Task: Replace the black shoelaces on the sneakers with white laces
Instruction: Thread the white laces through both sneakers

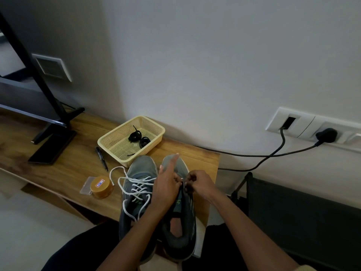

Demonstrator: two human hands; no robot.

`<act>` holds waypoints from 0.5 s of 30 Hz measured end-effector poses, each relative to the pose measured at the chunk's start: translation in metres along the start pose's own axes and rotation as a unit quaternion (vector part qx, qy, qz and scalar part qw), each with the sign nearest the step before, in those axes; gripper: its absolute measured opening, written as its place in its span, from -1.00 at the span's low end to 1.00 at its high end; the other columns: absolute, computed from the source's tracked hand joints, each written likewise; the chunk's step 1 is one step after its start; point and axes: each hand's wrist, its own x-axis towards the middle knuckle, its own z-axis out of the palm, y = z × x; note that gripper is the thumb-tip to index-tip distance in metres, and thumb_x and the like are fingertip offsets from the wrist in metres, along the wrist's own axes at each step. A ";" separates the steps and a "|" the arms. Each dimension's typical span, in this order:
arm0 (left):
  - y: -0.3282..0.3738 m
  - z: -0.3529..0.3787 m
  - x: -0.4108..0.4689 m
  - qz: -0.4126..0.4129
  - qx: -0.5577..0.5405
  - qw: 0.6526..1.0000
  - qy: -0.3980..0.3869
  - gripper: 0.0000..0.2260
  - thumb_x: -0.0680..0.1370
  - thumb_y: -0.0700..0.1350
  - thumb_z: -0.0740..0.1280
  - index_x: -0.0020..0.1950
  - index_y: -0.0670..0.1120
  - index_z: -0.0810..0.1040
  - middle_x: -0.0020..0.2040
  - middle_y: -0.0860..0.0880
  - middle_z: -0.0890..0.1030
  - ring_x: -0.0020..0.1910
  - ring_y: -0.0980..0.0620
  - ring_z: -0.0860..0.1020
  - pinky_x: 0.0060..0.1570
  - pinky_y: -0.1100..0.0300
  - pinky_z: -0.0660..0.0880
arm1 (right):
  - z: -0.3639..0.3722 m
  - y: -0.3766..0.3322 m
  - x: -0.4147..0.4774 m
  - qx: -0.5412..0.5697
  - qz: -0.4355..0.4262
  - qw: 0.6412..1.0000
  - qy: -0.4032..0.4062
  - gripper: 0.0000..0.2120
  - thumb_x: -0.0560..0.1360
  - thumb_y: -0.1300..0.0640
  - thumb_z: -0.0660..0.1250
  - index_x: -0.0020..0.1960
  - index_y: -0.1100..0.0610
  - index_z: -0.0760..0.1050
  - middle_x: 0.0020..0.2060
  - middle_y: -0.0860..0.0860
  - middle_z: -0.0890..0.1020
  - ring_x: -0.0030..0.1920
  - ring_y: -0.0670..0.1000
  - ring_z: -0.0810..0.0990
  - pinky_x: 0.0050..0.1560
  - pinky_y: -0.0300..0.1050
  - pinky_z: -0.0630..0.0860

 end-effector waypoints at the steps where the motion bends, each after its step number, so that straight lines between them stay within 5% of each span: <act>1: 0.000 0.000 0.000 0.004 0.003 1.000 0.001 -0.24 0.41 -0.37 0.34 0.50 0.09 0.16 -0.31 0.06 0.53 -0.13 -0.01 0.59 0.36 0.25 0.16 | 0.000 0.000 0.000 -0.006 -0.010 1.000 0.001 -0.75 0.52 0.32 0.26 -0.28 0.08 0.47 -0.21 0.14 0.58 -0.14 0.12 0.60 0.00 0.07 0.56; 4: -0.001 0.000 0.000 0.009 -0.003 1.000 0.007 -0.24 0.41 -0.39 0.33 0.50 0.09 0.16 -0.34 0.09 0.50 -0.26 0.08 0.52 0.41 0.10 0.23 | -0.001 -0.003 -0.002 -0.053 -0.048 0.997 -0.011 -0.74 0.55 0.27 0.24 -0.27 0.01 0.41 -0.18 0.09 0.55 -0.11 0.08 0.54 -0.10 -0.05 0.49; 8: -0.001 0.000 0.002 0.024 0.052 0.998 0.020 -0.31 0.42 -0.33 0.35 0.47 0.06 0.22 -0.27 0.13 0.50 -0.16 0.07 0.50 0.38 0.04 0.27 | -0.001 -0.004 -0.002 -0.085 -0.071 0.993 -0.031 -0.77 0.56 0.25 0.19 -0.23 0.01 0.36 -0.21 0.02 0.49 -0.16 0.00 0.46 -0.26 -0.25 0.33; 12: 0.005 -0.011 0.001 0.047 0.275 0.960 0.020 -0.66 0.48 -0.03 0.36 0.24 0.08 0.47 0.14 0.07 0.48 0.22 0.01 0.39 0.38 0.04 0.02 | -0.001 -0.001 -0.002 -0.111 -0.087 0.989 -0.043 -0.91 0.56 0.25 0.18 -0.11 0.14 0.38 -0.17 0.09 0.49 -0.14 0.03 0.45 -0.18 -0.12 0.31; 15: 0.007 -0.016 -0.001 0.014 0.321 0.947 0.001 -0.81 0.50 0.08 0.32 0.09 0.12 0.59 0.30 0.10 0.36 0.35 -0.01 0.21 0.39 -0.07 -0.10 | -0.001 -0.002 -0.001 -0.112 -0.083 0.990 -0.033 -0.80 0.57 0.24 0.18 -0.21 0.03 0.34 -0.17 0.07 0.49 -0.14 0.04 0.45 -0.21 -0.12 0.31</act>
